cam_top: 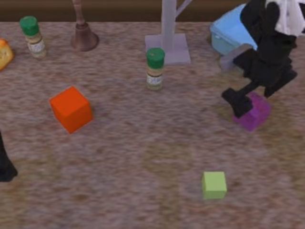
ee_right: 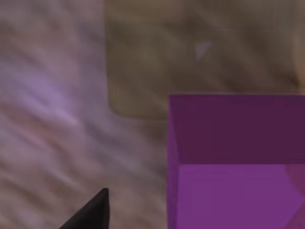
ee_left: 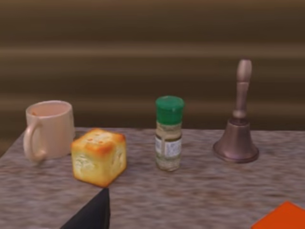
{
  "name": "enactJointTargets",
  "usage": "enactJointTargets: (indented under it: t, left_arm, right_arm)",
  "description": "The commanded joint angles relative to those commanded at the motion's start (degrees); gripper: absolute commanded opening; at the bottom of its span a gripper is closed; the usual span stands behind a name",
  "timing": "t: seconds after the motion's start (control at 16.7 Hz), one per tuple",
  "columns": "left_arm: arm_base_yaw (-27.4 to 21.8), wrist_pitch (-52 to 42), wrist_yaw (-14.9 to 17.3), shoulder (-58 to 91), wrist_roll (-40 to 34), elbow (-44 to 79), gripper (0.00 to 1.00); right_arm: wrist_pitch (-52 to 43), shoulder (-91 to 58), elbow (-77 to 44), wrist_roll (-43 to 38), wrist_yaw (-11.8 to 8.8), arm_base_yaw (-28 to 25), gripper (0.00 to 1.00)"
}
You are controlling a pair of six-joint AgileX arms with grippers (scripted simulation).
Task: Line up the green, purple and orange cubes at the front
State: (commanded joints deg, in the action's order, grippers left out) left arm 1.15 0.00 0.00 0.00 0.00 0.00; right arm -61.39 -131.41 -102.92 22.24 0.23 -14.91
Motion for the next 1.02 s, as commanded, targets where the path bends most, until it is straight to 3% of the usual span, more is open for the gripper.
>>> enactJointTargets:
  t: [0.24, 0.54, 1.02]
  left_arm:
    - [0.0, 0.0, 0.0, 0.0, 0.0, 0.0, 1.0]
    - [0.0, 0.0, 0.0, 0.0, 0.0, 0.0, 1.0]
    - [0.0, 0.0, 0.0, 0.0, 0.0, 0.0, 1.0]
  right_arm:
    - [7.7, -2.6, 5.1, -0.1, 0.0, -0.1, 1.0]
    - [8.4, -2.9, 5.7, -0.1, 0.0, -0.1, 1.0]
    - [8.4, -2.9, 5.7, -0.1, 0.0, -0.1, 0.4]
